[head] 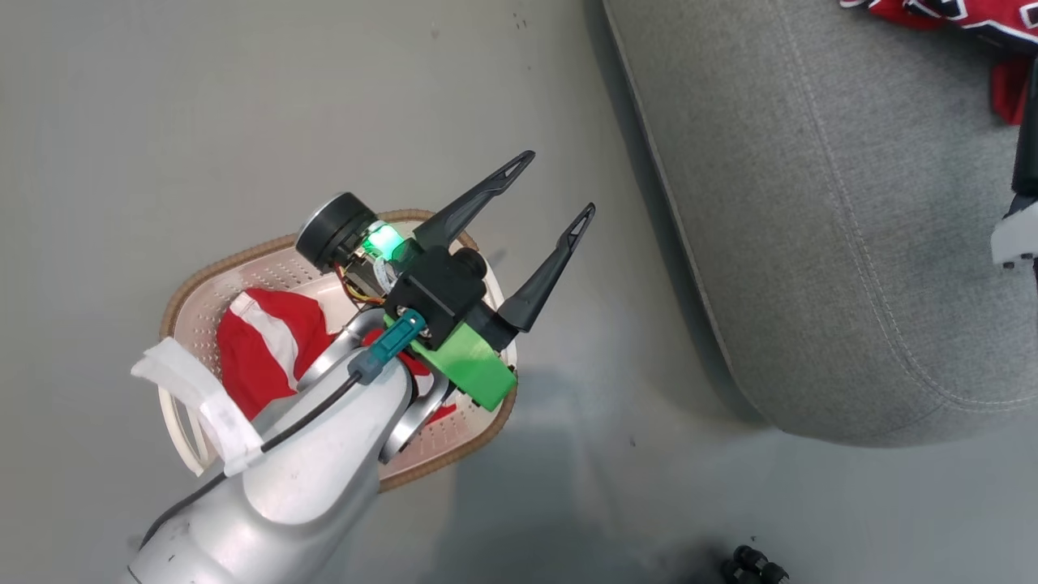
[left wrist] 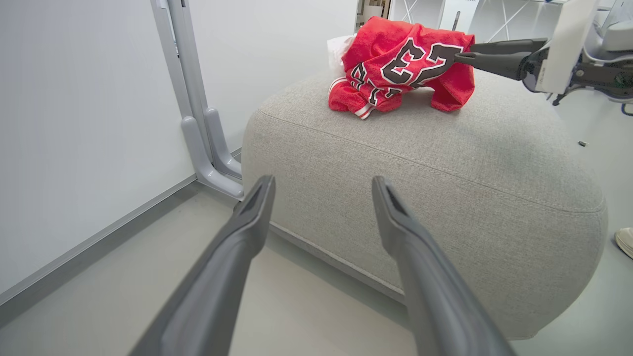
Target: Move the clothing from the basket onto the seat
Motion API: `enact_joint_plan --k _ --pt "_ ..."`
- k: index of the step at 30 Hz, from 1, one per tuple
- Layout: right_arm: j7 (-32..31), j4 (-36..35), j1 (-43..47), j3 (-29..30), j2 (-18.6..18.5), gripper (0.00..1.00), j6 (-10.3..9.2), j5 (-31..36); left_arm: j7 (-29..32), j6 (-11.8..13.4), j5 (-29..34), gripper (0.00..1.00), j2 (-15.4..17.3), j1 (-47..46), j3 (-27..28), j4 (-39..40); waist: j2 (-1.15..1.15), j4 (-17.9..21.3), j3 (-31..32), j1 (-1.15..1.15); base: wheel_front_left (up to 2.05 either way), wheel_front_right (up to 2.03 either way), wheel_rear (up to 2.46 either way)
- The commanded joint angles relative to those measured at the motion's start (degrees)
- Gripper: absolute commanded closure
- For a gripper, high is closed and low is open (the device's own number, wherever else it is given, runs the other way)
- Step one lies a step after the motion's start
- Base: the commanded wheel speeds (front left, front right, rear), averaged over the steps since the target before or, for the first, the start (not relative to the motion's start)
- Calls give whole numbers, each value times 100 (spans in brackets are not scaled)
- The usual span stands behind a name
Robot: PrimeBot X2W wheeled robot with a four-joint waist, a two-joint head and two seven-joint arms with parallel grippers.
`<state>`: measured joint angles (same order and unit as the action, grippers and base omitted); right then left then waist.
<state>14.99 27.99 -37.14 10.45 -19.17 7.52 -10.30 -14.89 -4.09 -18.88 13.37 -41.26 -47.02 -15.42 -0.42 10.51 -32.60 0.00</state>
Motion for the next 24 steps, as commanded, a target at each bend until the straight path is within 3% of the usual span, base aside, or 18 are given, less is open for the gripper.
enact_joint_plan --k 1,10,24 --pt "16 -79 235 -6 31 0 -6 -15 -34 43 -73 0 -11 124 60 -16 42 52 405 0 0 0 0" --pt "16 -866 1194 -124 273 0 -6 -66 -32 176 -160 0 -70 751 654 142 42 -101 1068 0 0 0 0" --pt "15 -1836 1832 -531 742 0 -6 76 -23 176 28 0 -288 1671 1972 246 42 -974 1670 0 0 0 0"
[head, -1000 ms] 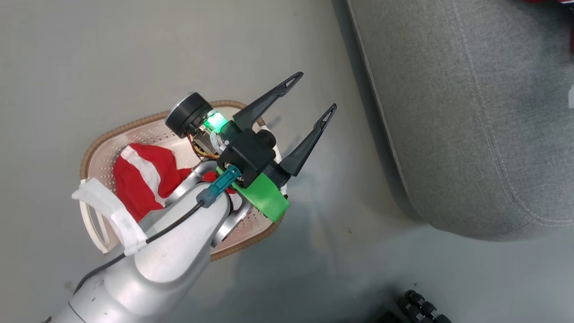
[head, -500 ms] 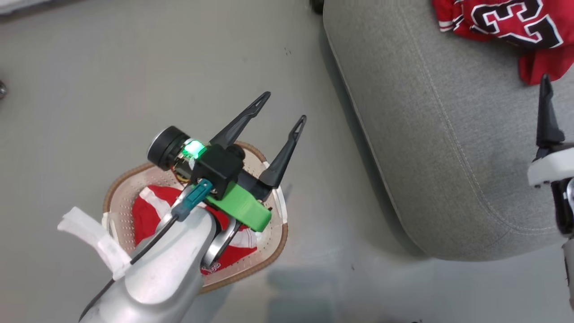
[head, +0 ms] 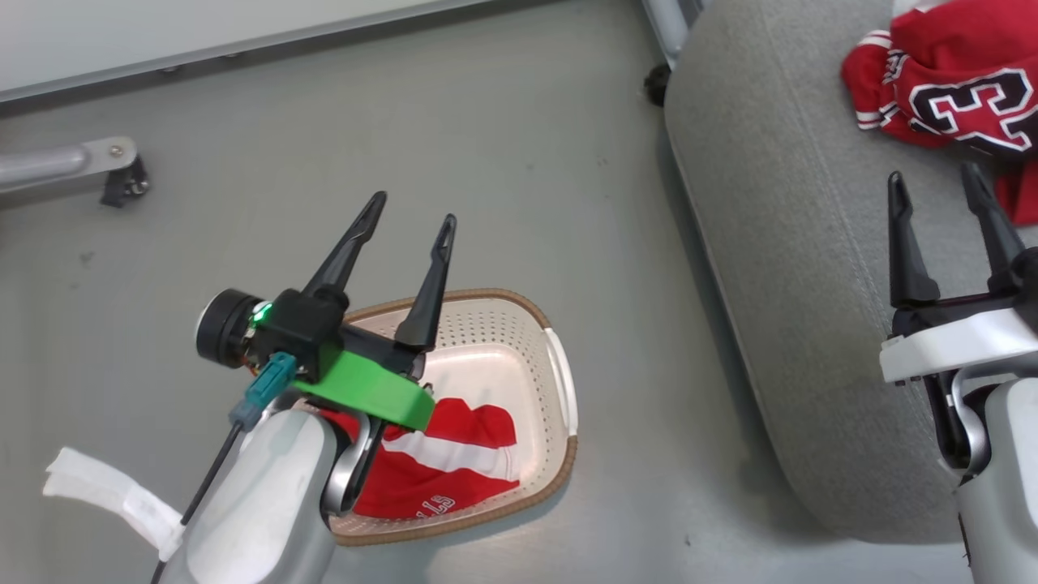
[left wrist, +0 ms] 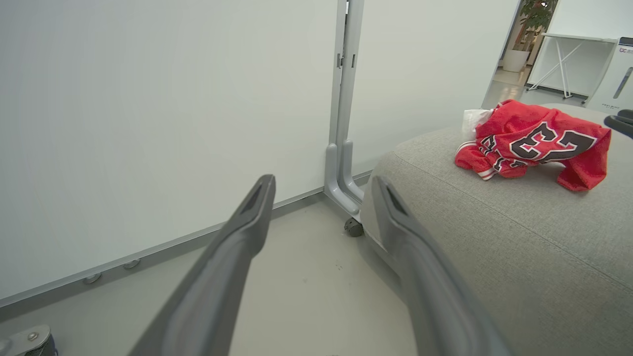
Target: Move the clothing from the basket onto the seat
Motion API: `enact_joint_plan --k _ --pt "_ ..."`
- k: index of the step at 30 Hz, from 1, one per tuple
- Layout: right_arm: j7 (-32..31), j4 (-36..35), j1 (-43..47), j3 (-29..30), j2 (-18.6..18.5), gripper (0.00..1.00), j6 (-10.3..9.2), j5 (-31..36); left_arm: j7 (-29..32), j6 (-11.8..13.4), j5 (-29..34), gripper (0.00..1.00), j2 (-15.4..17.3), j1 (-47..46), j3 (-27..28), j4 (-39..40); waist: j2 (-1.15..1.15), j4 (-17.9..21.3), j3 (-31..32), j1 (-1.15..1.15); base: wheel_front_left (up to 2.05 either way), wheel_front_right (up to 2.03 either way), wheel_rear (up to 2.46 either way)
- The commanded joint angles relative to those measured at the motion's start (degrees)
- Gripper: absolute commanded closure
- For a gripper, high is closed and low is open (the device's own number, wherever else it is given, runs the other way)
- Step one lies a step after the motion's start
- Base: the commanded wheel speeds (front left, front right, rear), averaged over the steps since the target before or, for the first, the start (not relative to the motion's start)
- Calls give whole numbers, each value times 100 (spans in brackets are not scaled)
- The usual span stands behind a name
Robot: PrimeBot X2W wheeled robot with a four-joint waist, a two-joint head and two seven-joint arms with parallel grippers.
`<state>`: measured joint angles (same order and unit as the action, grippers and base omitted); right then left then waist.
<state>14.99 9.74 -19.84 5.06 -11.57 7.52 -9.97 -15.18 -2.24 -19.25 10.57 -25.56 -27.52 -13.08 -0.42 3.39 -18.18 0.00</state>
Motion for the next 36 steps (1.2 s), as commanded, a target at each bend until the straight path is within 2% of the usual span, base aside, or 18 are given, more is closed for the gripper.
enact_joint_plan --k 1,10,21,36 --pt "16 -26 120 -18 12 0 -6 55 6 -10 70 0 -27 152 121 24 42 -312 267 0 0 0 0" --pt "15 -212 326 -261 321 0 -6 181 6 -76 254 0 -240 706 1043 65 42 -634 584 0 0 0 0" --pt "15 -427 902 -467 695 0 -6 457 5 -197 522 0 -519 1255 1962 59 42 -750 963 0 0 0 0" --pt "15 -807 1768 -522 865 0 -6 455 5 -338 908 0 -700 1893 2555 233 42 -823 1325 0 0 0 0"
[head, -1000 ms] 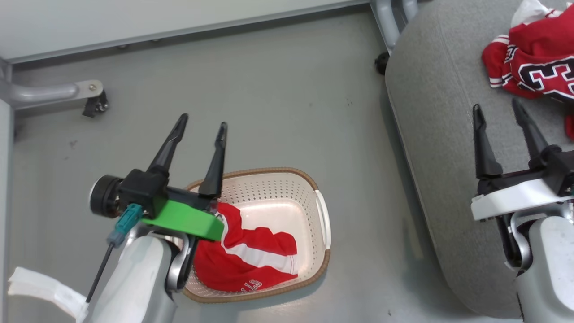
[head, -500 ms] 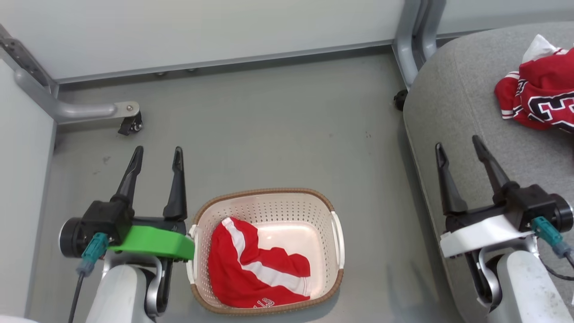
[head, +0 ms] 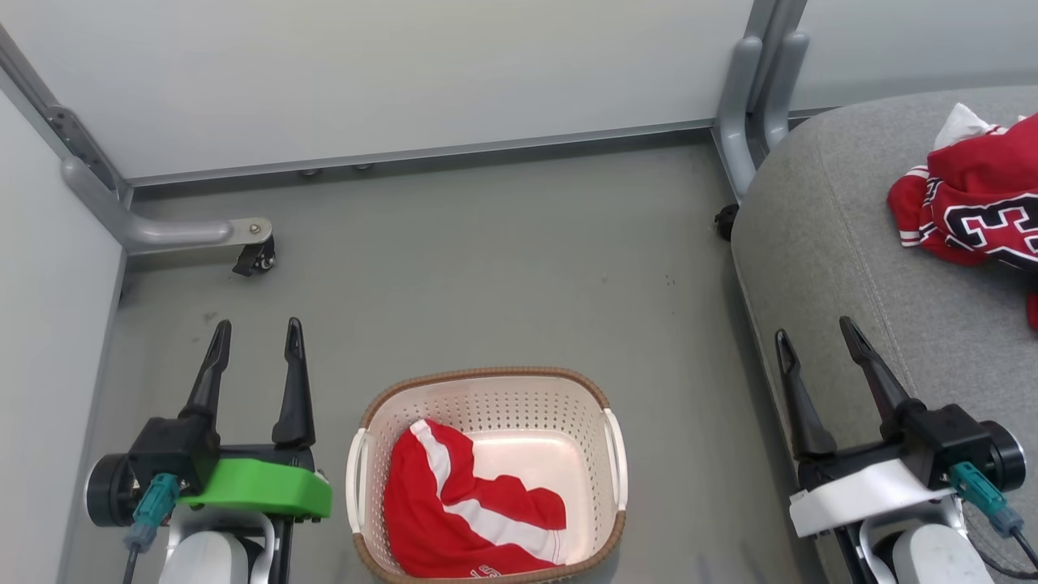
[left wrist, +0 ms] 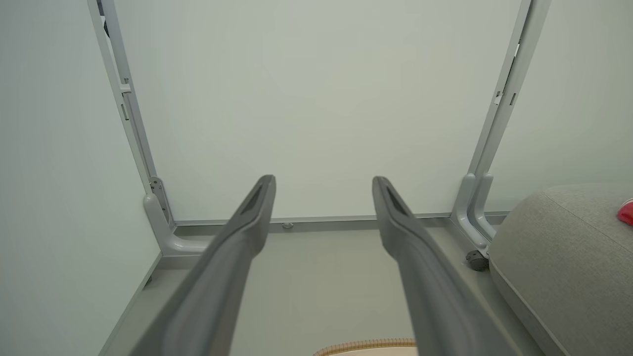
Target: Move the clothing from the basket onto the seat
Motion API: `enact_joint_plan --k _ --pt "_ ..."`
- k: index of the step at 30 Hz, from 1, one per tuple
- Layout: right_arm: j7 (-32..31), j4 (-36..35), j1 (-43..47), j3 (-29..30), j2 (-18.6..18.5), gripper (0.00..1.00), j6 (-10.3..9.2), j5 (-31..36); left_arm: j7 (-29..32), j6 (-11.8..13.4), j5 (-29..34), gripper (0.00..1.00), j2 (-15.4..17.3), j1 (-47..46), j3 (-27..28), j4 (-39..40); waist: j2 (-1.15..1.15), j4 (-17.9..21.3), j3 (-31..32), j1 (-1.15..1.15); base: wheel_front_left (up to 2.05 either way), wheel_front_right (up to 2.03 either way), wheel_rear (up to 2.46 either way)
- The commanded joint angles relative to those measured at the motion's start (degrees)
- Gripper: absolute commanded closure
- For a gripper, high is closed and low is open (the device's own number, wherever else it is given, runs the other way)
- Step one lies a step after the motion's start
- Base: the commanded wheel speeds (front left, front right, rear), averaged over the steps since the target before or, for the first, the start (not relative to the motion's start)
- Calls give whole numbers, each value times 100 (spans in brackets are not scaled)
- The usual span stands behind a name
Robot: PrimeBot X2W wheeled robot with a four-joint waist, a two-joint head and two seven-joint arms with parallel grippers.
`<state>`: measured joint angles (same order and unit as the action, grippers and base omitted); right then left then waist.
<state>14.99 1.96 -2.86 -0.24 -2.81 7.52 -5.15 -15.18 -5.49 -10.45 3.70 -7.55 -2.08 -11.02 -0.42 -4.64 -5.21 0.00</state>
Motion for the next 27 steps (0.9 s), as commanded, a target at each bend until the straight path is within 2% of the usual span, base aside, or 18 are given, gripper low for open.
enact_joint_plan --k 1,13,27 --pt "15 -54 132 0 -9 0 -6 -61 5 -25 56 0 -20 121 34 45 42 -30 50 0 0 0 0" --pt "15 -188 555 -60 -7 0 -6 -231 5 -83 207 0 -63 397 124 142 42 -68 259 0 0 0 0" --pt "15 -95 602 -109 -6 0 -6 -291 5 -111 239 0 -76 426 172 126 42 -89 282 0 0 0 0"
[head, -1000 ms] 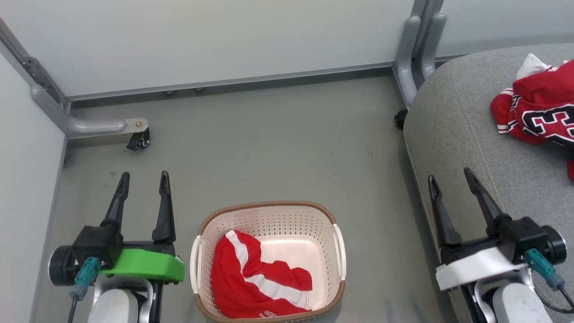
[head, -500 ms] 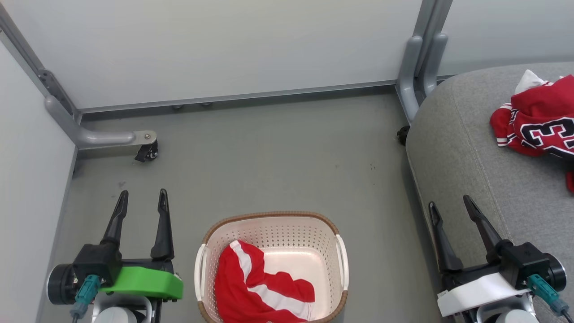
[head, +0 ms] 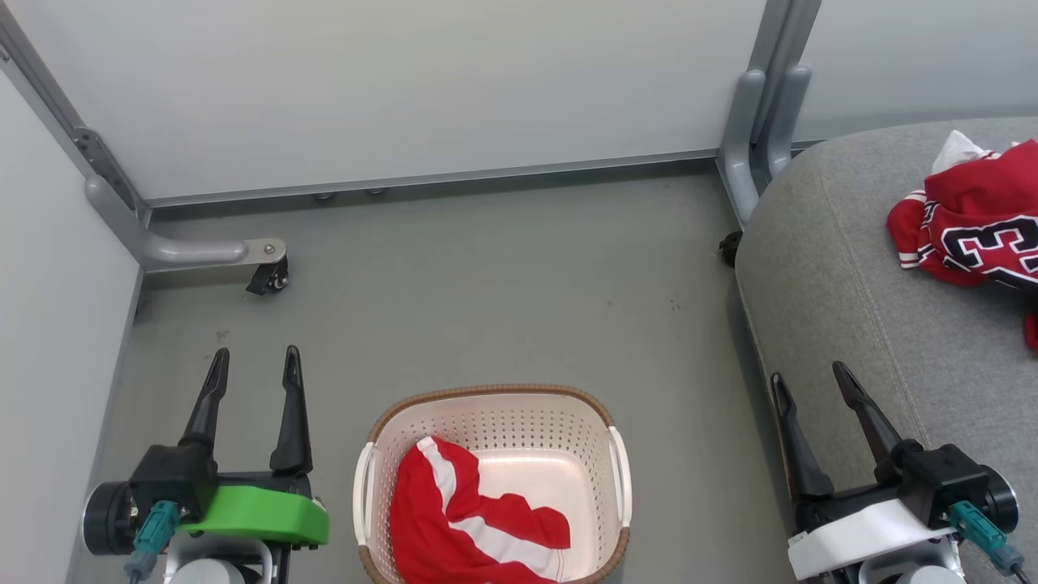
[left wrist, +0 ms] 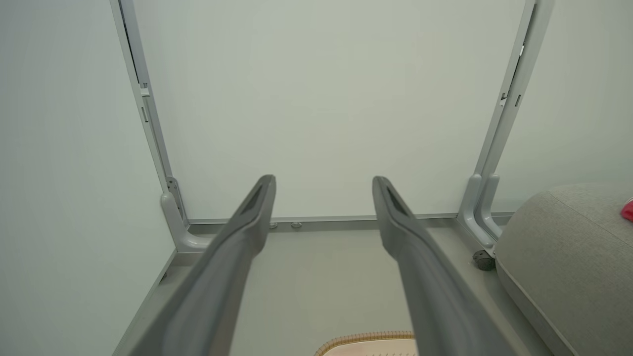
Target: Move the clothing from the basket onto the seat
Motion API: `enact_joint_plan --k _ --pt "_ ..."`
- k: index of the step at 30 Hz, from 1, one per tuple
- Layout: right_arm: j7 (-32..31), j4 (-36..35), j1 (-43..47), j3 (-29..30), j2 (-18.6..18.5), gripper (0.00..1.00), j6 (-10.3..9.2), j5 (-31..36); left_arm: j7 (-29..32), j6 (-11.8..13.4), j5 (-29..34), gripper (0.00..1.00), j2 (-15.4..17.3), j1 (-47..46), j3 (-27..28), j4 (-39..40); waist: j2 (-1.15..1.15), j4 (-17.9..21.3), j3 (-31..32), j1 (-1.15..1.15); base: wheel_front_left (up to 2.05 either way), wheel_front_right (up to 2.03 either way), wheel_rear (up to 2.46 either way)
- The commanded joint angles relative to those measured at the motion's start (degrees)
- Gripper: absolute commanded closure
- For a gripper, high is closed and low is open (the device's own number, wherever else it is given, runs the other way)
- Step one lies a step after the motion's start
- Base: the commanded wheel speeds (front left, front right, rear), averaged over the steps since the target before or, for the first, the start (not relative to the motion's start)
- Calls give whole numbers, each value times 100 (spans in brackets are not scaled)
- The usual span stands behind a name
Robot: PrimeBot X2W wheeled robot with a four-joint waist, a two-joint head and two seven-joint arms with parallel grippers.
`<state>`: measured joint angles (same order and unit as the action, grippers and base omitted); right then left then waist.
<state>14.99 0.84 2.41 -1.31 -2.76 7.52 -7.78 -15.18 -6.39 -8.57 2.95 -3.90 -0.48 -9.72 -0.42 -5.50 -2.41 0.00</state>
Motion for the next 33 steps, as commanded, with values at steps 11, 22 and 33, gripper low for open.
enact_joint_plan --k 11,22,33 --pt "15 49 73 -31 -12 0 -6 -52 5 -34 56 0 -5 101 30 -15 42 4 40 0 0 0 0" --pt "15 54 -24 -65 -11 0 -6 -44 5 -52 5 0 -5 -112 -90 -97 42 68 -6 0 0 0 0" --pt "15 -71 -552 -327 -12 0 -6 26 6 -111 -76 0 171 -1000 -670 -717 42 451 -504 0 0 0 0"
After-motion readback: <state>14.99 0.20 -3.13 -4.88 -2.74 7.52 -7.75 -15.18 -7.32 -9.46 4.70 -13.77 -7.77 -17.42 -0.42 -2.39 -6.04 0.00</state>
